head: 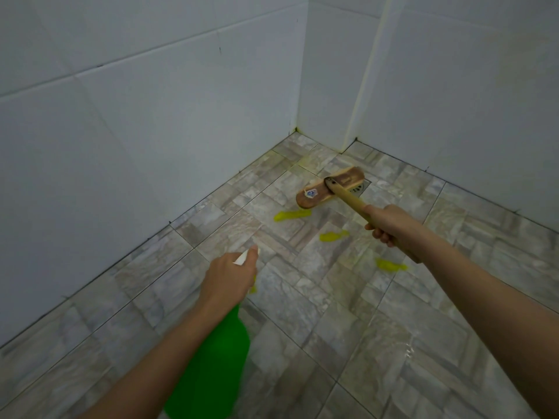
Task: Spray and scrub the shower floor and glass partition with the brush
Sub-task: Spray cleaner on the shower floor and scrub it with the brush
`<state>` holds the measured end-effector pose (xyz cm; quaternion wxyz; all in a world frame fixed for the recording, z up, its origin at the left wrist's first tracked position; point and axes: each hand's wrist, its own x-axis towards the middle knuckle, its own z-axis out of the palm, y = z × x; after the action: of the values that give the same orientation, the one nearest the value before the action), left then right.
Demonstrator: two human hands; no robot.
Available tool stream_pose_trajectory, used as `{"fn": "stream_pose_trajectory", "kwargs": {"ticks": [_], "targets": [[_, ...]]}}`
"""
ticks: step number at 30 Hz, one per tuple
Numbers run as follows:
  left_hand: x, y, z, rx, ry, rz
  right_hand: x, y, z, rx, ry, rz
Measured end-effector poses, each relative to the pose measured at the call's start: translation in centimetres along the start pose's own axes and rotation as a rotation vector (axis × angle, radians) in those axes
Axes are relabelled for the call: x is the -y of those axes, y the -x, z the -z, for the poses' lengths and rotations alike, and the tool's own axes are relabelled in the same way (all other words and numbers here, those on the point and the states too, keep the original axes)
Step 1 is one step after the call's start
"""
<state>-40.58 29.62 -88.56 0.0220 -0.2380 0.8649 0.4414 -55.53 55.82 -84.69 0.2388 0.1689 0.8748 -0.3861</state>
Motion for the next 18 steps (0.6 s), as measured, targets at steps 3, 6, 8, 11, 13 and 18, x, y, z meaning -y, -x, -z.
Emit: {"fn": "stream_pose_trajectory", "kwargs": {"ticks": [3, 6, 8, 11, 13, 18], "targets": [[1.3, 1.2, 0.9, -0.028, -0.012, 0.059, -0.5, 0.5, -0.1, 0.010, 0.024, 0.002], [2.6, 2.6, 1.8, -0.039, -0.030, 0.086, -0.9, 0.9, -0.7, 0.017, 0.019, -0.008], [3.2, 3.3, 2.2, -0.005, -0.034, 0.099, -1.1, 0.8, -1.1, 0.026, 0.000, -0.030], [4.0, 4.1, 2.6, -0.011, -0.039, 0.126, -1.2, 0.7, -1.6, 0.047, -0.011, -0.054], [4.6, 4.4, 2.8, -0.051, -0.050, 0.142, -1.0, 0.7, -2.0, 0.055, -0.012, -0.062], [5.0, 4.4, 3.0, -0.007, -0.035, 0.137, -0.7, 0.9, -2.1, 0.070, -0.018, -0.067]]}}
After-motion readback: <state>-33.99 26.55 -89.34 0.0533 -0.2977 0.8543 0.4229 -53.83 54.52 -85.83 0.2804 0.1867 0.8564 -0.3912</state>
